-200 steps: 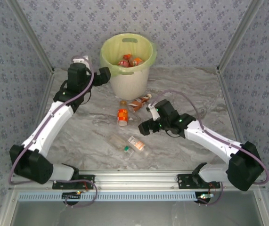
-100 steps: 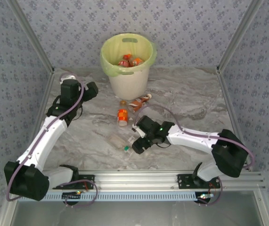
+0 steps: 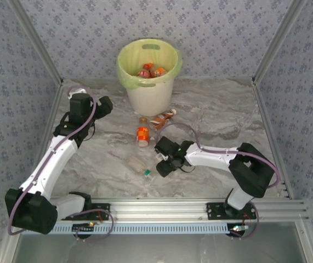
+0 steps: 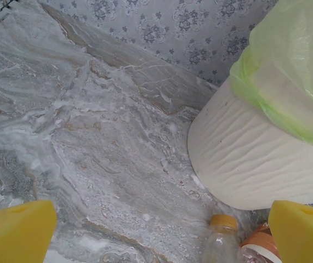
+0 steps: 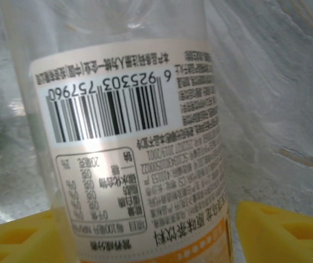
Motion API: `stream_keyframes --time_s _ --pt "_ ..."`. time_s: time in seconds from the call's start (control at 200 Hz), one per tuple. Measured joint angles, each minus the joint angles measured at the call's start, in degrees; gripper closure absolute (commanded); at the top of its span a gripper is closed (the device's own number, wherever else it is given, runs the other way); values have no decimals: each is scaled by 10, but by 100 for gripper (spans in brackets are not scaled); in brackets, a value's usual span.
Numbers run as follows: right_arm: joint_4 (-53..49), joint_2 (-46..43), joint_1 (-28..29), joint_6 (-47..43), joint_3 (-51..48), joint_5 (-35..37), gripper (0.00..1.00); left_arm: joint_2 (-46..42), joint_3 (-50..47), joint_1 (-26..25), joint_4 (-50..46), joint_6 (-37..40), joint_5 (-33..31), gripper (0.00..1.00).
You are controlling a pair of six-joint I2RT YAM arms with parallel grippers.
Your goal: Put the plastic bottles in the bin
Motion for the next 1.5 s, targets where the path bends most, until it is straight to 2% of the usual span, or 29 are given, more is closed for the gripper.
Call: stream_keyframes --time_s 0.135,0.17,0.205,0.475,0.63,0.825,0.97,1.159,1.359,1.504 --pt "-14 31 -7 19 19 32 21 0 0 0 -5 0 0 0" --pt "-14 39 -7 23 22 37 29 0 0 0 -6 0 0 0" --pt "-14 41 -8 27 24 36 33 0 -1 1 -6 -1 0 1" --pt "-17 39 -8 40 25 73 39 1 -15 8 -8 -6 0 1" --pt "-19 -2 -10 40 22 107 46 1 -20 11 -8 -12 0 1" --pt "-16 -71 -11 37 22 134 46 5 -22 15 -8 -15 0 1" --pt "1 -126 -28 28 22 128 46 9 -23 15 -8 -17 0 0" --pt "80 -186 -85 0 27 103 47 13 -27 15 -7 -23 3 1" --pt "202 -187 -120 -30 61 58 47 13 -37 16 -9 -30 9 1" --pt "229 -149 -156 -50 166 9 46 13 -37 16 -10 -32 12 0"
